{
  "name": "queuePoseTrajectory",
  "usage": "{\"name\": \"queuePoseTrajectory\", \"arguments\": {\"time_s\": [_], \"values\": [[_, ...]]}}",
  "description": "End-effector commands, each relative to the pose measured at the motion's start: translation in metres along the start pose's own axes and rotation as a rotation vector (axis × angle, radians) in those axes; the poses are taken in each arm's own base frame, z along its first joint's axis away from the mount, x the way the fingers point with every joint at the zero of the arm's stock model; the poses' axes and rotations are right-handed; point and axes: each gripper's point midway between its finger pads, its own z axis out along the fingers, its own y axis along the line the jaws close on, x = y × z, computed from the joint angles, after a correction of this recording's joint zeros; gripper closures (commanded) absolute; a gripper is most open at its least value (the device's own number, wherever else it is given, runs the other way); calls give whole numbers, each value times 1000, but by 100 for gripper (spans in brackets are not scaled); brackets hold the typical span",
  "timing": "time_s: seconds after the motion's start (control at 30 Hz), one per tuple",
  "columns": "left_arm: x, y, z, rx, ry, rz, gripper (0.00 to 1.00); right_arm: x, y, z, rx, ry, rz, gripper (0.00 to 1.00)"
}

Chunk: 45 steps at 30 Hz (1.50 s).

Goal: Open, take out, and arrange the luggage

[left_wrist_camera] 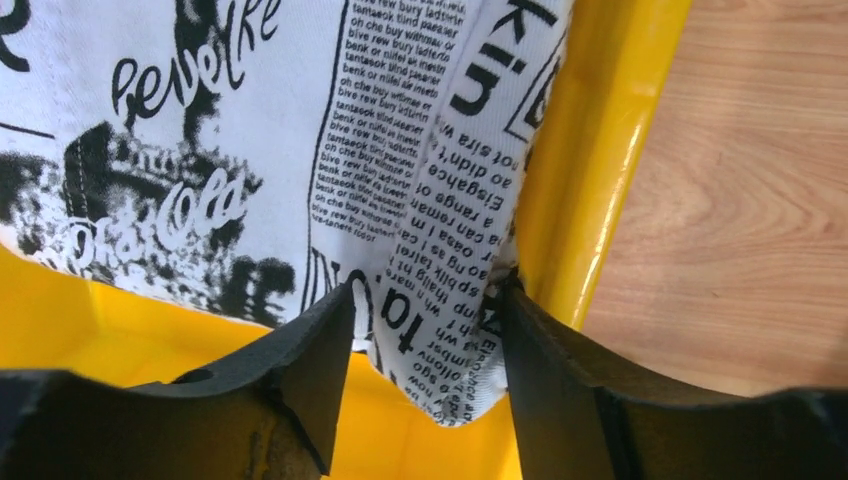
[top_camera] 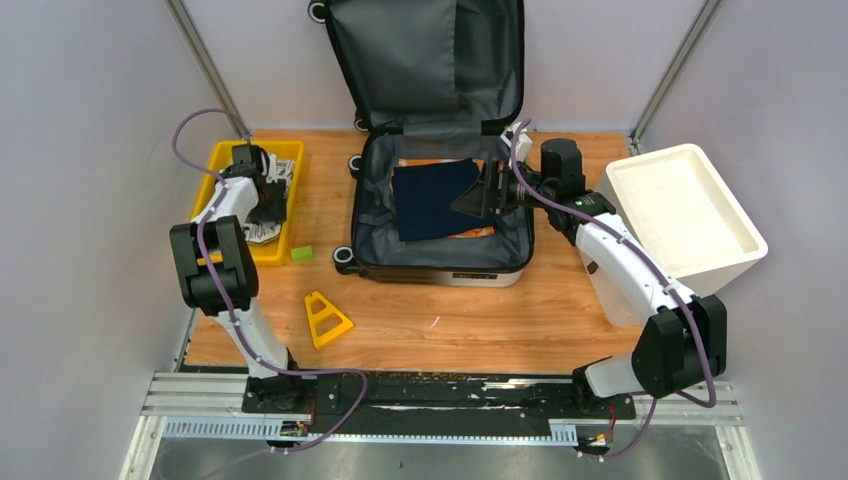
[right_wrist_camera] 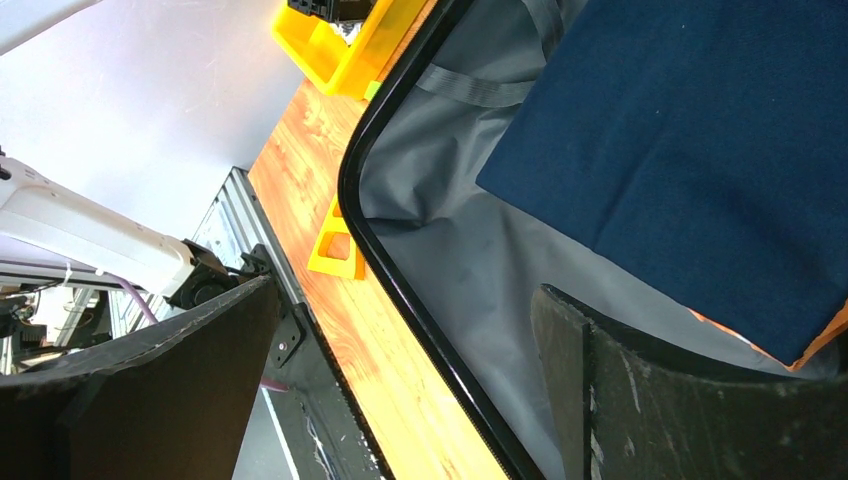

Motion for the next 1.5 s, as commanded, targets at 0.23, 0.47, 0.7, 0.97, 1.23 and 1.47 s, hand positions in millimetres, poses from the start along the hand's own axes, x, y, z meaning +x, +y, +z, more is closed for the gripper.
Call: {"name": "queuePoseTrajectory", "arguments": {"time_s": [0.23,0.47,0.7,0.97,1.23,1.47], "values": [[-55,-27,-107,201,-201,-91,17,-1,-35,9,148,-22,73,0],[-67,-64,-180,359,-380,-94,0,3,-90,17,371,-9,103,3],[-56,-170,-230,629,-442,29,4,-17,-121,28,462,3,37,23],[-58,-268,-222,830,-478,48,12,-34,-163,50,541,29,-2,32],[-64,-315,-145,838,-349,-18,18,-36,-188,71,547,72,-30,30],[-61,-344,-94,796,-328,-35,19,-29,-213,79,531,100,6,33]]}}
